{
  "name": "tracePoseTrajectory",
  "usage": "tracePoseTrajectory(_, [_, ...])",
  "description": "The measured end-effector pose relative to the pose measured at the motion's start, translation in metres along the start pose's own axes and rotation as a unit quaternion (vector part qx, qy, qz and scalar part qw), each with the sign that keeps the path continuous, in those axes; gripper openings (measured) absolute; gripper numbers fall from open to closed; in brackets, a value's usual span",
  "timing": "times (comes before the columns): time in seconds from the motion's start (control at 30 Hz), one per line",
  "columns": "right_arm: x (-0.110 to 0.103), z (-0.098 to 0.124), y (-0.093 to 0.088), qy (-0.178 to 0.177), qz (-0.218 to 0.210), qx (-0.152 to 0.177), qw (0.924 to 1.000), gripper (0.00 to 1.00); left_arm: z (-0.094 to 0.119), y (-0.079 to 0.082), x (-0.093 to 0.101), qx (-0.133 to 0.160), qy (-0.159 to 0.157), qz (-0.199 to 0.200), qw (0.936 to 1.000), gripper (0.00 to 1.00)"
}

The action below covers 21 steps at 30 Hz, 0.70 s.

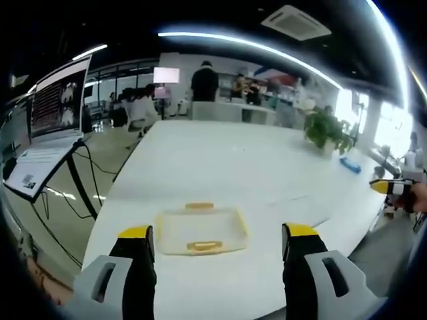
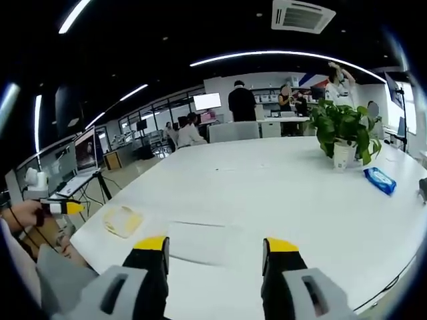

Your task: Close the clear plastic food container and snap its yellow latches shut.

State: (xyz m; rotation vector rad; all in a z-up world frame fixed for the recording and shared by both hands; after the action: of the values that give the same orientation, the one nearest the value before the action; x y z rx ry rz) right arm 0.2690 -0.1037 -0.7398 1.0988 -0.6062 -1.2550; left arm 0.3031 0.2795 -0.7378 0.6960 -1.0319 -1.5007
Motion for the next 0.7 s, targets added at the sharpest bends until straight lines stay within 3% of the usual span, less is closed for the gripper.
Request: tracePoseTrajectory(0.7, [-0.012, -0.008, -0.006, 0.01, -0.007, -0.014, 0.9998, 0.54, -0.007, -0.008, -0.006, -0.013, -0.003, 0.003, 0.9999, 0.77])
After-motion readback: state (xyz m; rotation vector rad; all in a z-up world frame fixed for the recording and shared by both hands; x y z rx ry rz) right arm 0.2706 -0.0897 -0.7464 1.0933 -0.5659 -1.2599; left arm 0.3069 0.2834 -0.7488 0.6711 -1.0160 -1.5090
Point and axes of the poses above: the point that each gripper's makers call its tool centre point, and the gripper's own axes: z roughly backward along the fingers, x roughly to its right, y roughly out of its top, the point moved 1 cm from there along z, roughly backward along the fingers, and after that the axes turned 2 degrees about y, right-handed, at the moved point
